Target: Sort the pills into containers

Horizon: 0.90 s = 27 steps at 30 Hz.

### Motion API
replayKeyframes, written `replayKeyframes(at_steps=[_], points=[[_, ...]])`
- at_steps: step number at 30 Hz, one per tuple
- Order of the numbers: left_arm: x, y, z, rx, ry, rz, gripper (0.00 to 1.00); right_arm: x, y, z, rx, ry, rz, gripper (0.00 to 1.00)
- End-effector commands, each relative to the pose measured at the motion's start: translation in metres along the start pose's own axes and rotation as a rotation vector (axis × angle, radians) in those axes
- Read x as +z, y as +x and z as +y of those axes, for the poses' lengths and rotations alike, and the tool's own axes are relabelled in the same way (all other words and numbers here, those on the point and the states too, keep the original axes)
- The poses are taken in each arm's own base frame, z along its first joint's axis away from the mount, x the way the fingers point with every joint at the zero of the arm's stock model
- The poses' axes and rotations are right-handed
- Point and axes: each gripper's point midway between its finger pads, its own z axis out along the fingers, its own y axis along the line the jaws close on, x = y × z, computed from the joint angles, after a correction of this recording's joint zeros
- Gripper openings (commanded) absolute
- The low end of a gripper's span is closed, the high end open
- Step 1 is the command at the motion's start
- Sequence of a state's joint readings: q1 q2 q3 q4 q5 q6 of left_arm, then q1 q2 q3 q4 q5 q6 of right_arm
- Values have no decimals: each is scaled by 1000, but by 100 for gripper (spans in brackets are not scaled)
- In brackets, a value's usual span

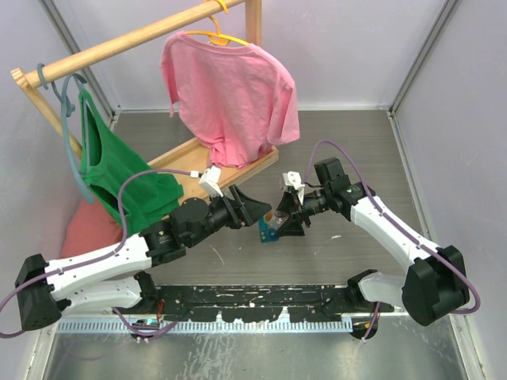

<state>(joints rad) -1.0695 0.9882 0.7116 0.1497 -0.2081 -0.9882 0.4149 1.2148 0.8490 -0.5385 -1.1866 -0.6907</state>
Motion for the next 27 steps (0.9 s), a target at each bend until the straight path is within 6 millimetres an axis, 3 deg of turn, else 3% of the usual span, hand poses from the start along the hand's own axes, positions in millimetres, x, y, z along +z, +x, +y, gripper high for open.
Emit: replayKeyframes(at_steps=[1, 27], points=[[6, -6, -2, -14, -42, -20, 67, -5, -24, -6, -97, 20, -31, 1], [22, 17, -6, -26, -30, 76, 57, -5, -24, -5, -94, 16, -33, 1]])
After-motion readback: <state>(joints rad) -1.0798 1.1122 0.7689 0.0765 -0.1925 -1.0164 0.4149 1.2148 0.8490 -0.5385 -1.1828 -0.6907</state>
